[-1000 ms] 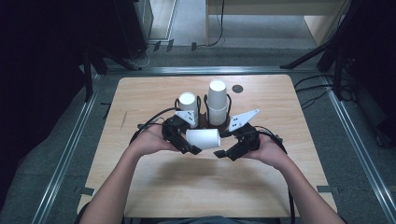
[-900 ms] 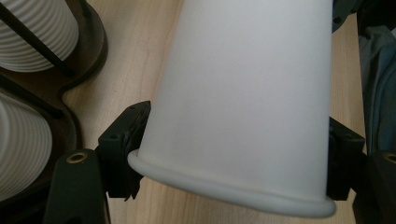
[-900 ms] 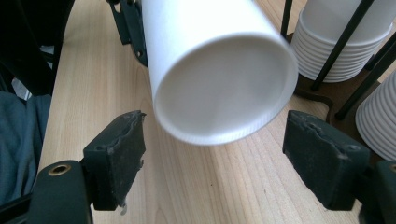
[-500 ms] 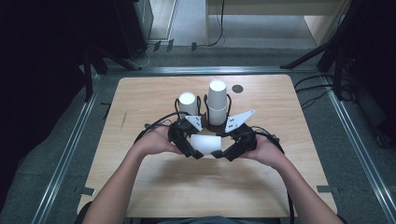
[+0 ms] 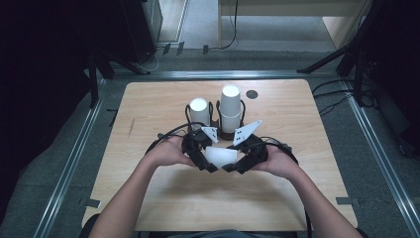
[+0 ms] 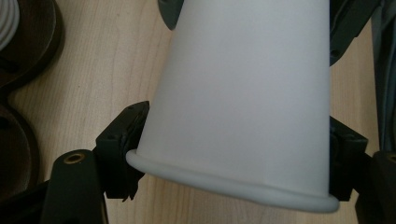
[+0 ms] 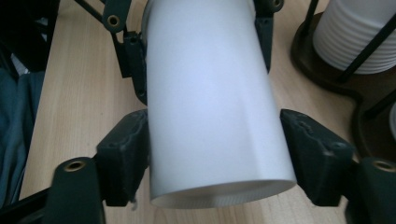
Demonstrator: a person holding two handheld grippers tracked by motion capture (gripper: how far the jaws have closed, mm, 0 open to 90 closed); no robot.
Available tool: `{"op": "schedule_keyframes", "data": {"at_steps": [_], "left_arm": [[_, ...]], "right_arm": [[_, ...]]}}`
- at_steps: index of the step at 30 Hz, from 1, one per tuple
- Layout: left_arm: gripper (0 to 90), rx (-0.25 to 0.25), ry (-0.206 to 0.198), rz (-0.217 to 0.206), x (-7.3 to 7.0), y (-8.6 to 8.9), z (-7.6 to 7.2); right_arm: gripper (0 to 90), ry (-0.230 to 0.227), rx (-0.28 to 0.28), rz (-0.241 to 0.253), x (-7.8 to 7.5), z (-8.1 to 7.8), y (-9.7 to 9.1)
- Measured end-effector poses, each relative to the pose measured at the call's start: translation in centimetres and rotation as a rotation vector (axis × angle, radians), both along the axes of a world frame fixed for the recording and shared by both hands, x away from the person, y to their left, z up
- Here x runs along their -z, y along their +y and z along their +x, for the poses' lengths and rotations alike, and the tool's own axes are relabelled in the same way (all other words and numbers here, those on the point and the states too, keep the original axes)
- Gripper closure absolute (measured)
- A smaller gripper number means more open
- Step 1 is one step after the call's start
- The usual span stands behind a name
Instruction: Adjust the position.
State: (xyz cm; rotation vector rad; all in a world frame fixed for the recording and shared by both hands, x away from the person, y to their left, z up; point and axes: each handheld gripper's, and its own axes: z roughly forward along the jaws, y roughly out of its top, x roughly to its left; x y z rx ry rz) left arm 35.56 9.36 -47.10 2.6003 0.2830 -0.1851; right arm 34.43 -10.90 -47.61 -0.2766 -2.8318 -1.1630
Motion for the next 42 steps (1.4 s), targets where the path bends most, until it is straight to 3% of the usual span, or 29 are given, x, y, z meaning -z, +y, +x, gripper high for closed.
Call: {"op": "schedule_keyframes", "data": {"at_steps": [4,6,8,14,17,21,27,40,42], "left_arm": [[22.9,0.009,0.011,0.002,0.3,-0.1,0.0],[21.7,0.010,0.014,-0.014,0.3,0.0,-0.1],[17.7,0.006,-0.017,-0.048,0.2,0.3,-0.3],[7.8,-0.062,-0.016,-0.116,-0.2,1.0,-0.3],[7.0,-0.064,-0.017,-0.142,-0.4,1.3,-0.4],[7.0,-0.083,-0.056,-0.221,-0.8,1.9,-0.8],[7.1,-0.118,-0.044,-0.305,-1.1,2.6,-0.9],[8.1,-0.100,-0.009,-0.398,-1.1,2.5,-1.0],[14.0,-0.093,-0.006,-0.408,-1.2,2.5,-1.0]], "right_arm": [[33.3,0.003,-0.022,-0.015,0.0,-0.1,0.1],[33.3,0.006,-0.027,-0.018,0.0,-0.1,0.0],[33.1,-0.006,-0.033,-0.017,-0.2,-0.1,-0.2],[33.1,-0.009,-0.013,0.012,-0.7,0.1,-0.9],[33.1,-0.009,-0.008,0.036,-0.9,0.1,-1.2],[33.0,-0.014,-0.003,0.054,-1.1,0.2,-1.5],[32.9,-0.016,-0.001,0.096,-1.5,0.1,-1.8],[32.9,0.010,-0.026,0.170,-2.1,0.1,-1.9],[32.9,0.017,-0.027,0.173,-2.1,0.0,-1.9]]}}
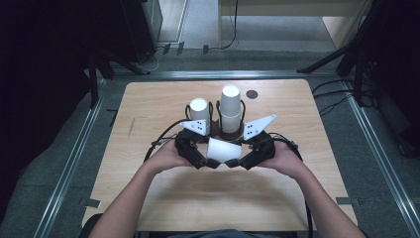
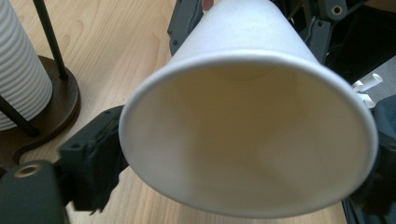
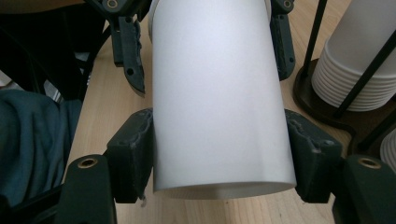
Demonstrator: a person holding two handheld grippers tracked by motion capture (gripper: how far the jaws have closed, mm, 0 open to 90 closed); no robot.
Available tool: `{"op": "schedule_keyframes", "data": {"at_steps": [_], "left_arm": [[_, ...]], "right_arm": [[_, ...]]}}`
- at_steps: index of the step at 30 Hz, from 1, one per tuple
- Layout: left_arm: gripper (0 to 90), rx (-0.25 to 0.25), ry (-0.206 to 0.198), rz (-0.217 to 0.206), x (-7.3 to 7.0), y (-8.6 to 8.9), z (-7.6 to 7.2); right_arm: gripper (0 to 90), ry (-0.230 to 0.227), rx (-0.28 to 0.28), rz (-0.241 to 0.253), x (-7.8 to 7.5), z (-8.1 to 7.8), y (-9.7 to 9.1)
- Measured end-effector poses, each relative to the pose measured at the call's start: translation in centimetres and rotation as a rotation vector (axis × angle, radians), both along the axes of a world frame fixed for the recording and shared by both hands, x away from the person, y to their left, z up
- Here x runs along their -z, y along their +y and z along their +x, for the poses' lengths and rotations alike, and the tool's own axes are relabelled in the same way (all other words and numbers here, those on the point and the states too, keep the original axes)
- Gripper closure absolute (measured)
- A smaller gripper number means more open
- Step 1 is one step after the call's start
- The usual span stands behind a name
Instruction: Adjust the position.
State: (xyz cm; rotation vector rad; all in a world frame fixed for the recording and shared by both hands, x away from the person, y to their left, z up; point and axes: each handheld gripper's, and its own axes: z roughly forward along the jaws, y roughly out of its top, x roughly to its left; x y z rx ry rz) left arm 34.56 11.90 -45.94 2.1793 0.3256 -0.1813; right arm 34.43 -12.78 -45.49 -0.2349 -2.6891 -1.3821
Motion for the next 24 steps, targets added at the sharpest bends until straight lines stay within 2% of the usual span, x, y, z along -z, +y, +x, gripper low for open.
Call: {"op": "schedule_keyframes", "data": {"at_steps": [3,6,9,11,14,19,20,22,24], "left_arm": [[20.5,0.017,-0.002,-0.016,-0.1,0.1,0.0],[22.9,0.029,-0.015,-0.011,-0.1,0.2,-0.1],[24.1,0.039,-0.004,-0.003,-0.1,0.1,0.0],[25.3,0.044,0.003,0.016,-0.1,0.0,0.1],[25.7,0.051,0.053,0.046,-0.2,-0.1,0.3],[25.8,0.032,0.055,0.071,-0.4,0.4,0.4],[25.8,0.028,0.051,0.083,-0.6,0.4,0.4],[25.7,0.021,0.045,0.089,-0.9,0.5,0.5],[25.7,0.011,0.040,0.113,-1.4,0.7,0.6]], "right_arm": [[33.0,0.002,-0.010,-0.004,0.1,0.0,0.1],[33.5,-0.001,-0.014,-0.010,0.1,-0.1,0.1],[33.6,0.003,-0.015,-0.012,0.2,-0.1,0.1],[33.3,0.025,-0.011,-0.022,0.4,0.0,0.1],[32.9,0.034,-0.012,-0.038,0.6,-0.1,0.2],[25.5,0.015,0.016,-0.030,0.4,-0.1,0.3],[24.0,0.012,0.038,-0.039,0.4,0.0,0.2],[23.9,0.010,0.048,-0.052,0.5,0.1,0.1],[23.9,0.004,0.054,-0.061,0.6,0.1,0.1]]}}
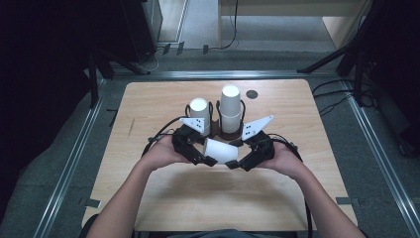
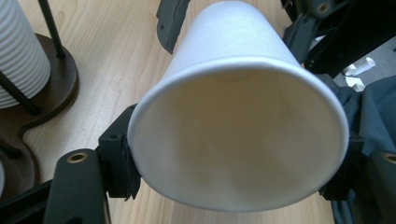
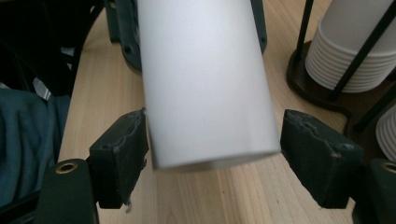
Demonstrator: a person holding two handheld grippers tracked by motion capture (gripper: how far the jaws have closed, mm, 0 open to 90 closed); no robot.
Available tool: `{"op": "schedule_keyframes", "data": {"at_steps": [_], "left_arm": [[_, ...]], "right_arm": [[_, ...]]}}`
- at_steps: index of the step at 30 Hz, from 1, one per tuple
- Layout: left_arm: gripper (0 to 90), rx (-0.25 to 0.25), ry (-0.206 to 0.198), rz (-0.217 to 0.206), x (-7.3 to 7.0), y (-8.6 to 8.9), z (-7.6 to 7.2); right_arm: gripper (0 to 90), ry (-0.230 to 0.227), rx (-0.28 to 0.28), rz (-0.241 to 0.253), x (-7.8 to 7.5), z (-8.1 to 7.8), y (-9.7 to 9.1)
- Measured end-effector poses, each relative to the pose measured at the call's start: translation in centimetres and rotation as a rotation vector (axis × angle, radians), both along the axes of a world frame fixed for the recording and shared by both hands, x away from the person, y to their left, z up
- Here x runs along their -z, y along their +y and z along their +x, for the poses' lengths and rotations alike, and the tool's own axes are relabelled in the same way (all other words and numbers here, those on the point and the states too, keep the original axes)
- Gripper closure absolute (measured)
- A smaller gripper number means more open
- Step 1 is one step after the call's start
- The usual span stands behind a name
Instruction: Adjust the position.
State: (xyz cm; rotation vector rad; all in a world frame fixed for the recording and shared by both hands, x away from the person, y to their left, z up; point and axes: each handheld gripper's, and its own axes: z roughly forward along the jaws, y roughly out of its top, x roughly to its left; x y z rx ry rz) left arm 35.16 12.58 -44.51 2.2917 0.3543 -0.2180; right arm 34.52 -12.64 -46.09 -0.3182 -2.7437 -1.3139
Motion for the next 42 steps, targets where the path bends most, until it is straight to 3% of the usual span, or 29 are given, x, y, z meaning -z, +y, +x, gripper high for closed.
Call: {"op": "schedule_keyframes", "data": {"at_steps": [5,9,23,29,37,42], "left_arm": [[25.7,-0.002,-0.037,0.054,-1.3,-0.2,0.1],[25.7,0.008,-0.044,0.105,-1.7,-0.6,0.4],[25.5,0.006,-0.047,0.277,-0.9,-2.0,1.3],[25.5,0.021,-0.053,0.296,-0.6,-2.3,1.2],[25.5,0.058,-0.036,0.311,0.0,-2.9,1.2],[24.7,0.069,-0.016,0.327,0.4,-3.5,1.0]], "right_arm": [[23.9,-0.008,0.015,-0.024,0.3,0.1,0.1],[24.0,-0.028,0.017,-0.035,0.5,0.2,0.3],[25.4,-0.049,0.039,-0.070,1.1,0.6,0.6],[28.8,-0.077,0.034,-0.087,1.4,0.4,1.4],[28.9,-0.074,0.009,-0.098,1.7,0.1,1.9],[31.0,-0.065,-0.005,-0.130,2.1,0.0,2.4]]}}
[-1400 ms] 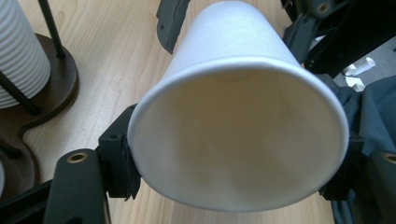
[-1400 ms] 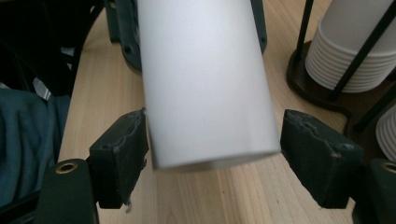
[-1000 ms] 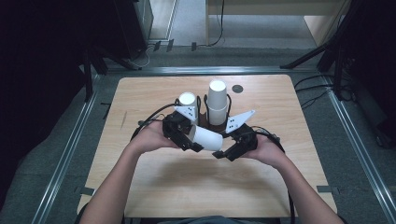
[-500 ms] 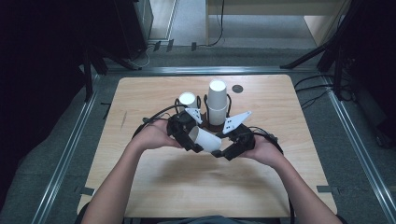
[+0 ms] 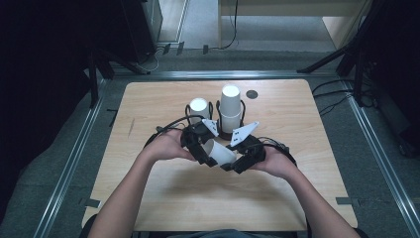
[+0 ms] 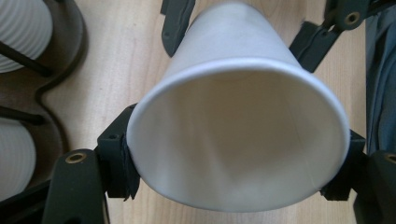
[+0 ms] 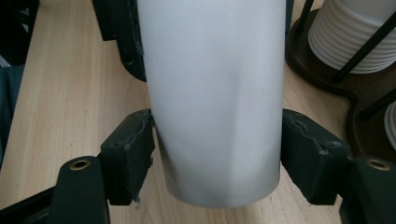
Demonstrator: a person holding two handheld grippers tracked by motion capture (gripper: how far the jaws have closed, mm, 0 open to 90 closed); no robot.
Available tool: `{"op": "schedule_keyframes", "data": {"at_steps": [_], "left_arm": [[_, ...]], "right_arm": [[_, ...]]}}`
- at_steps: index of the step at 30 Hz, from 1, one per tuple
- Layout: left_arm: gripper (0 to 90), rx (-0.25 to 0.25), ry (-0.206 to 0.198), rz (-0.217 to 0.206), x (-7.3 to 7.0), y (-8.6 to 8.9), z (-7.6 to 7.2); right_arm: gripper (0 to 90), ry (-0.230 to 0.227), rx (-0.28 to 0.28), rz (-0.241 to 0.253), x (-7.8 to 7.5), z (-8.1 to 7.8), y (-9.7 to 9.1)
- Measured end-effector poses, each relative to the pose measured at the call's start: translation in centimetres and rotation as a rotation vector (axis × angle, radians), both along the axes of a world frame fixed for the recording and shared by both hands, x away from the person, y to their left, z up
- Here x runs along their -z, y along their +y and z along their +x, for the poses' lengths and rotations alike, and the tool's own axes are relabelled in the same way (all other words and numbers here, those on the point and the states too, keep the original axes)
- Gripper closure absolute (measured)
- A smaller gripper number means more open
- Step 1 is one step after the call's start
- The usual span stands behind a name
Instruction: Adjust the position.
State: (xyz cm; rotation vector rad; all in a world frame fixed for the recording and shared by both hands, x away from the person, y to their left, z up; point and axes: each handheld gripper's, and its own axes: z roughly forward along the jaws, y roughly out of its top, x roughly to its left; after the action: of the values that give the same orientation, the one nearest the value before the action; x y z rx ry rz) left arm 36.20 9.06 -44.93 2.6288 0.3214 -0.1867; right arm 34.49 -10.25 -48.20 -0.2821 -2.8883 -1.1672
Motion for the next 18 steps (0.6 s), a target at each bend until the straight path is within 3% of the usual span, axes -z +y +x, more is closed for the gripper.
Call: {"op": "schedule_keyframes", "data": {"at_steps": [4,10,15,18], "left_arm": [[24.7,-0.001,0.025,-0.010,0.39,-0.19,0.01],[24.3,0.005,0.026,-0.012,0.43,-0.09,-0.22],[22.8,-0.001,0.015,-0.050,0.08,0.35,-0.28],[20.6,-0.003,0.002,-0.093,-0.19,0.62,-0.43]], "right_arm": [[31.4,0.003,-0.021,-0.017,0.26,-0.11,0.19],[33.8,0.010,-0.039,-0.040,0.43,-0.30,0.52],[33.9,0.002,-0.037,-0.023,-0.09,-0.40,0.45],[33.6,-0.006,-0.038,-0.009,-0.31,-0.35,0.29]]}}
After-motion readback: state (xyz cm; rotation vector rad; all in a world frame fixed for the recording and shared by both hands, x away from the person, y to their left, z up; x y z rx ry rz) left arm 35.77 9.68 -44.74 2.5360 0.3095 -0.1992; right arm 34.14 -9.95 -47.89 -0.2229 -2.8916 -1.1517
